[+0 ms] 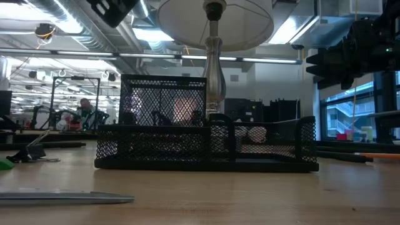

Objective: Pick and place office supplies into organizer
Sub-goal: Put the top black binder clip into the black desk organizer

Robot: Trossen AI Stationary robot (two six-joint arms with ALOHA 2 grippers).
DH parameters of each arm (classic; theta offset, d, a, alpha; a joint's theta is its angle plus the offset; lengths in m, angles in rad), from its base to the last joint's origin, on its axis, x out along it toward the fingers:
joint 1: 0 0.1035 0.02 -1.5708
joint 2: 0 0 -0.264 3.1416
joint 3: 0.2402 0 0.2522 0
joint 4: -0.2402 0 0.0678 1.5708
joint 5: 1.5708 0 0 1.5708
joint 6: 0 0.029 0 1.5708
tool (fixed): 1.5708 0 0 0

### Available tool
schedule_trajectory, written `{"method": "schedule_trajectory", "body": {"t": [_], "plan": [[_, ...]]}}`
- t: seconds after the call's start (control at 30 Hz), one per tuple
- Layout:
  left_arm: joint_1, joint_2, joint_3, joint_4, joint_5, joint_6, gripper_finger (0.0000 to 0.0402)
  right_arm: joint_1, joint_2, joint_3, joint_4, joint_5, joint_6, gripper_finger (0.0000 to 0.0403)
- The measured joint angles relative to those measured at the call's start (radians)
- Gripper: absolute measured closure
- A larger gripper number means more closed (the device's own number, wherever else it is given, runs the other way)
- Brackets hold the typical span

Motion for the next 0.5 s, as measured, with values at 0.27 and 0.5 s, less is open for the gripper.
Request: {"method": "schedule_trajectory", "body": {"t": [0.27, 0.5], "plan": [[0.000, 0.201, 0.216, -0.312, -0.047, -0.033, 0.0389, 0.000, 0.000, 0.000, 0.000, 0.000, 0.004, 0.0210], [0.013, 0.282, 0.267, -0.412, -0.086, -0.138, 0.0389, 0.000, 0.000, 0.000, 0.000, -0.001, 0.080, 0.0210]]}}
